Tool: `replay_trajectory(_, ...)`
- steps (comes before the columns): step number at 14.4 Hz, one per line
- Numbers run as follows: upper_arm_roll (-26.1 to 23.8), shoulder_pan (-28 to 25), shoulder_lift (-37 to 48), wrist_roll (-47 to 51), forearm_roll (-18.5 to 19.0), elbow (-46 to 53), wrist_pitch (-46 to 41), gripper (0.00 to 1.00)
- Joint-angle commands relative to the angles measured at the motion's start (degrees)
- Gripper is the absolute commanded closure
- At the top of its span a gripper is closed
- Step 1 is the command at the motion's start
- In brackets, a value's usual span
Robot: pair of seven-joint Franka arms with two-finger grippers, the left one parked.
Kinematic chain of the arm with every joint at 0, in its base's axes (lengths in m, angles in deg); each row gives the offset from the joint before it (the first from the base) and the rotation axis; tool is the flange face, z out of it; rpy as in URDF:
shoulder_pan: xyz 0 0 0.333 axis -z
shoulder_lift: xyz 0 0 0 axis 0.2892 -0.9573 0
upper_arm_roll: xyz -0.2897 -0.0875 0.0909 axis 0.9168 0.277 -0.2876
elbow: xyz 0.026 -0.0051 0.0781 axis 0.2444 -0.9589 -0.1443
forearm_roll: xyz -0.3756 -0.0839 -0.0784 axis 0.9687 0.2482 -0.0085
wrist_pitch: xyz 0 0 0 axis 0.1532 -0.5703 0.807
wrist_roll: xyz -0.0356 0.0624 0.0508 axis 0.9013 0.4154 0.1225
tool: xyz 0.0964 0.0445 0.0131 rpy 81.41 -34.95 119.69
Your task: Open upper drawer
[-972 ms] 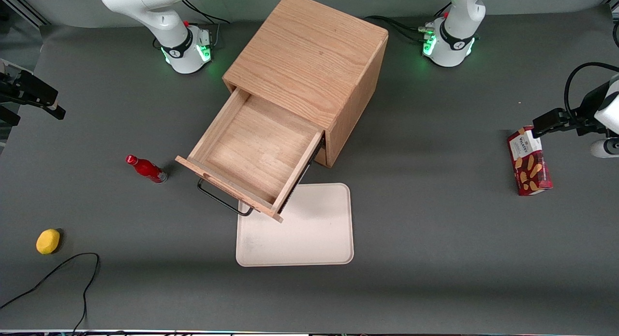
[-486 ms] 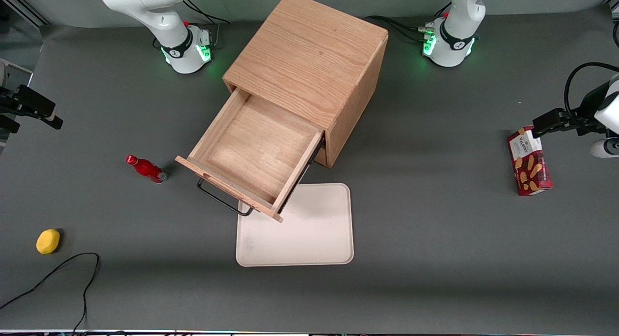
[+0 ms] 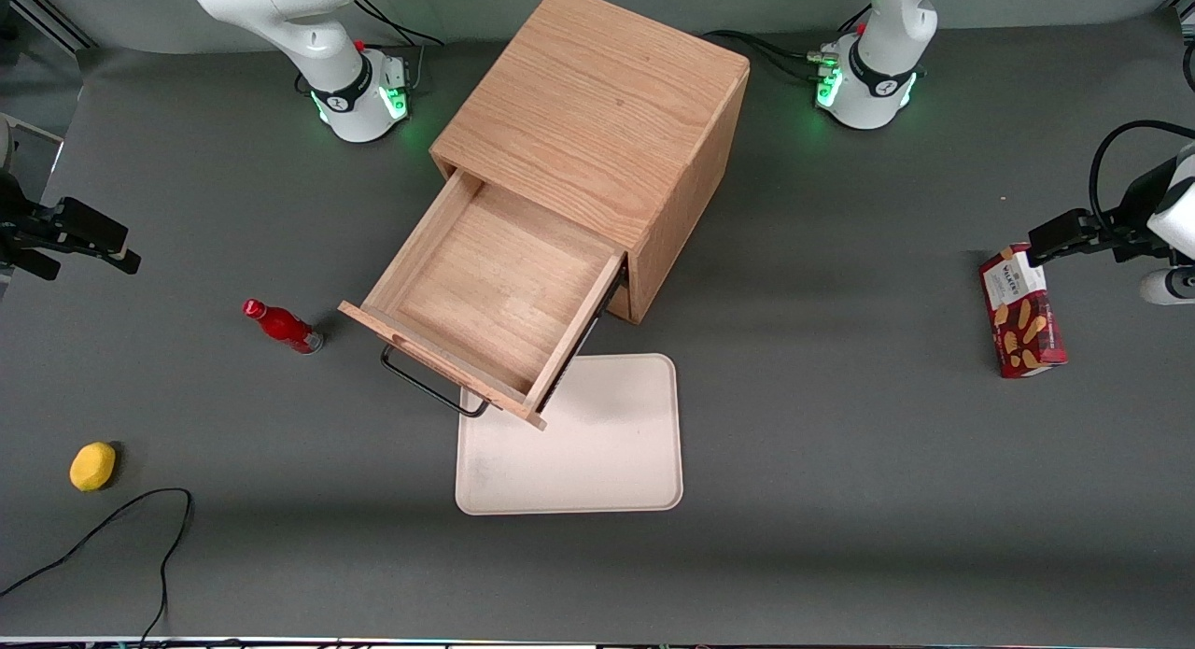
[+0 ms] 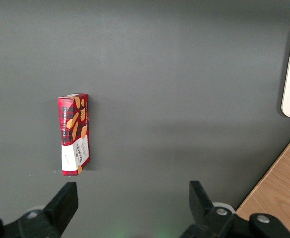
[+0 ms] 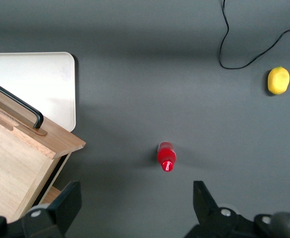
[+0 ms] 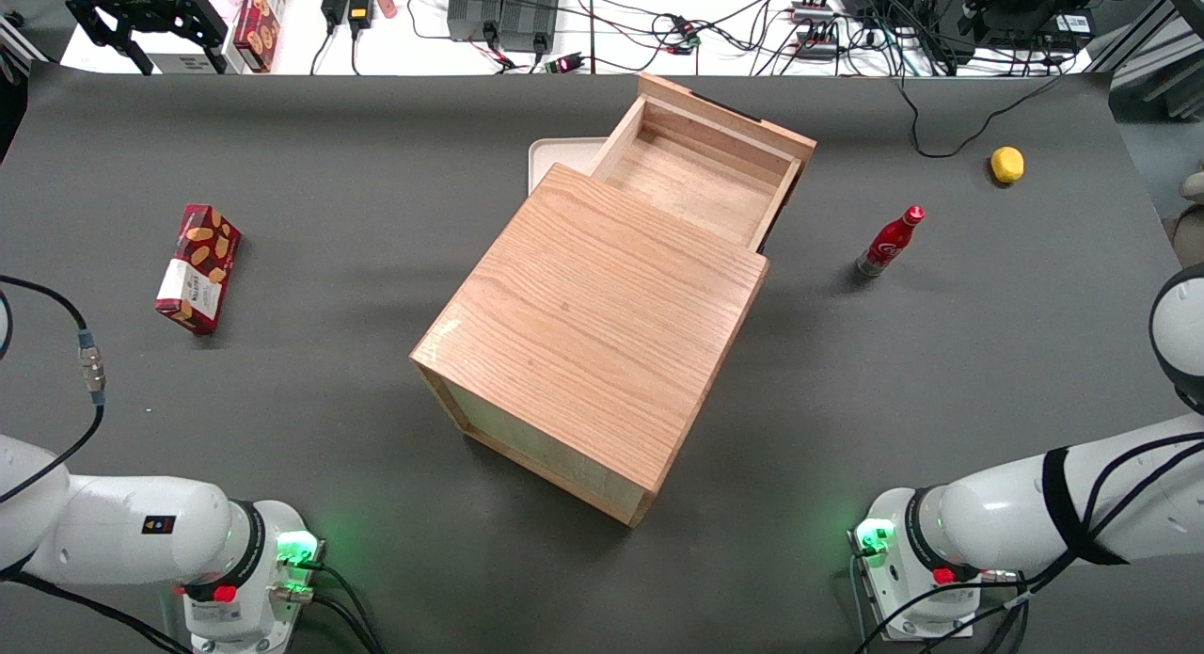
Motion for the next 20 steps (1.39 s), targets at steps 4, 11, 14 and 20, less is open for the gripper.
replay_trajectory(4,0.66,-0.01,1.56,0.87,0.80,-2.49,1.55,0.00)
replay_trajectory(11,-3.73,4.48,1.39,0.96,1.06,-2.40,1.37,0.00)
replay_trajectory(14,-3.38,3.95,1.30,1.04,1.06,-2.40,1.37,0.00)
replay_trajectory(20,-3.73,4.74,1.38,0.96,0.97,-2.58,0.84,0.00)
